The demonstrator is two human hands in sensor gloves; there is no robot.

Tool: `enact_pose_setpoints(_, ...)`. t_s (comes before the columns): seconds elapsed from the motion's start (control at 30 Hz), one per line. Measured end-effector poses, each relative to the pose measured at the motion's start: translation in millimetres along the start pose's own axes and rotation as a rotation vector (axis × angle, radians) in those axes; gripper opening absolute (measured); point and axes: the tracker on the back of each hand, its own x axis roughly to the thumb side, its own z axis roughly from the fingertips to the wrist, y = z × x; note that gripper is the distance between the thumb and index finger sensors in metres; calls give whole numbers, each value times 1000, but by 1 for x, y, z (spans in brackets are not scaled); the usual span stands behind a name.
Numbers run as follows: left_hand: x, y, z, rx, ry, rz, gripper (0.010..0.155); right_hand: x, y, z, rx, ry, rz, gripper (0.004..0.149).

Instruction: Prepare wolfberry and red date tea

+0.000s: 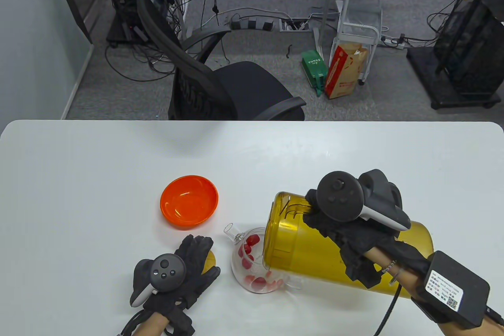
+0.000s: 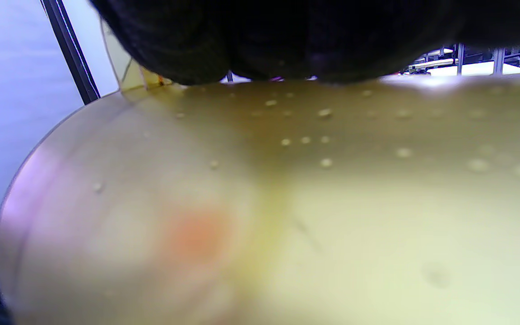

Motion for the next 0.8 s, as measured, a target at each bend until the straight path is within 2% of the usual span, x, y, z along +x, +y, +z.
enact_pose_setpoints(0.23,0,0,0,-4,-1,1,74,-21,5,0,28,-10,-83,37)
enact_pose_setpoints(0.53,0,-1,0,-10,7,1,74,-60,19,4,114,-64,-349,45)
enact_pose_setpoints(0.63,0,-1,-1,-7,8,1,74,-72,18,8,53,-109,-439,46)
enact_pose_setpoints(0.8,0,-1,-1,-10,8,2,74,-95,8,11,-91,-82,-648,46)
